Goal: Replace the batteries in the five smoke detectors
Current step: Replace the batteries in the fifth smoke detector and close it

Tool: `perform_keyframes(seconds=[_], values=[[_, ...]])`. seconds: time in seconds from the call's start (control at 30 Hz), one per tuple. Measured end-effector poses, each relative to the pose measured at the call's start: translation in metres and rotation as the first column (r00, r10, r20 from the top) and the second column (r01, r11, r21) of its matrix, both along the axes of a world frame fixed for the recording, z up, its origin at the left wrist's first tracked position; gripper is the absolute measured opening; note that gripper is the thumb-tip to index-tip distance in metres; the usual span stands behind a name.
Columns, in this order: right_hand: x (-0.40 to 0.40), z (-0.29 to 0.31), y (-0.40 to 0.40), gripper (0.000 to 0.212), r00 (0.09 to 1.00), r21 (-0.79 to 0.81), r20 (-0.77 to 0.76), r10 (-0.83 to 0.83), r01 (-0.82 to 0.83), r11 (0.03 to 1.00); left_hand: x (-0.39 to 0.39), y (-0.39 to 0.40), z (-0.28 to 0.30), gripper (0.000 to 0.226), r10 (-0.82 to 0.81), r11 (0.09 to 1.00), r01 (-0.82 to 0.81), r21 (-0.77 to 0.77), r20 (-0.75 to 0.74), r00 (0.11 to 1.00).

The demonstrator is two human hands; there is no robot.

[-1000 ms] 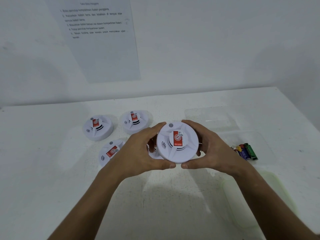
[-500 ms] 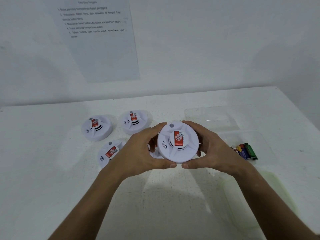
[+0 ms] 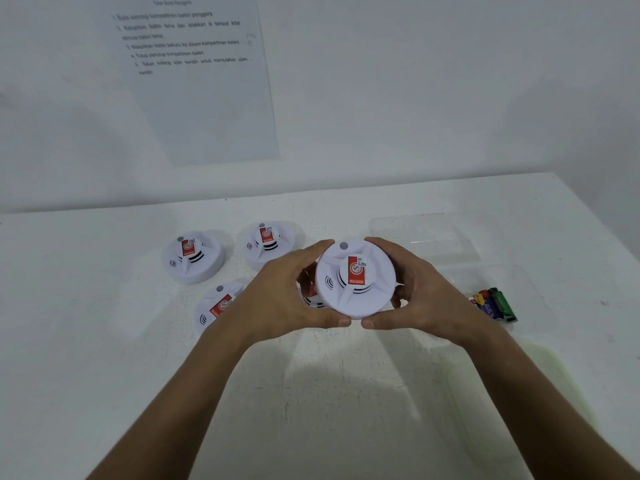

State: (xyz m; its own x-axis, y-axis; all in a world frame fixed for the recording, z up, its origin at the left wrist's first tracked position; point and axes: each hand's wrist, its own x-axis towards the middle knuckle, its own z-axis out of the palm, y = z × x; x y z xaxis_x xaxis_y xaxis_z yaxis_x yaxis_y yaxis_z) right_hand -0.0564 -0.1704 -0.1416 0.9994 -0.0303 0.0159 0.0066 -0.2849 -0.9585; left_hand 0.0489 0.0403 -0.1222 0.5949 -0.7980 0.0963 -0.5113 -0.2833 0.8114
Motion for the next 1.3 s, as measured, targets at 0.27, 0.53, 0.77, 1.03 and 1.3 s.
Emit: perform_keyframes(seconds=[0.27, 0.53, 0.77, 1.03, 1.3], values=[[0.033, 0.008, -0.011, 0.088, 0.998, -0.125, -0.028, -0.055, 0.051, 0.991, 0.040, -0.016, -0.010, 0.076, 0.019, 0.999, -0.020, 0.039, 0.028, 0.999], [0.091, -0.003, -0.024, 0.076, 0.983, -0.254, -0.130, -0.126, 0.090, 0.963, 0.090, -0.045, -0.028, 0.075, 0.133, 0.978, -0.145, 0.153, 0.086, 0.987], [0.105, -0.011, -0.022, 0.063, 0.952, -0.400, -0.169, -0.257, 0.172, 0.900, 0.103, -0.062, -0.044, 0.069, 0.203, 0.946, -0.225, 0.233, 0.114, 0.972], [0.105, -0.013, -0.012, 0.042, 0.927, -0.561, -0.244, -0.286, 0.105, 0.821, 0.097, -0.072, -0.052, 0.046, 0.202, 0.925, -0.210, 0.318, 0.061, 0.978], [0.094, -0.002, -0.006, 0.039, 0.919, -0.518, -0.249, -0.304, 0.139, 0.844, 0.087, -0.074, -0.041, 0.042, 0.217, 0.892, -0.219, 0.396, 0.051, 0.975]])
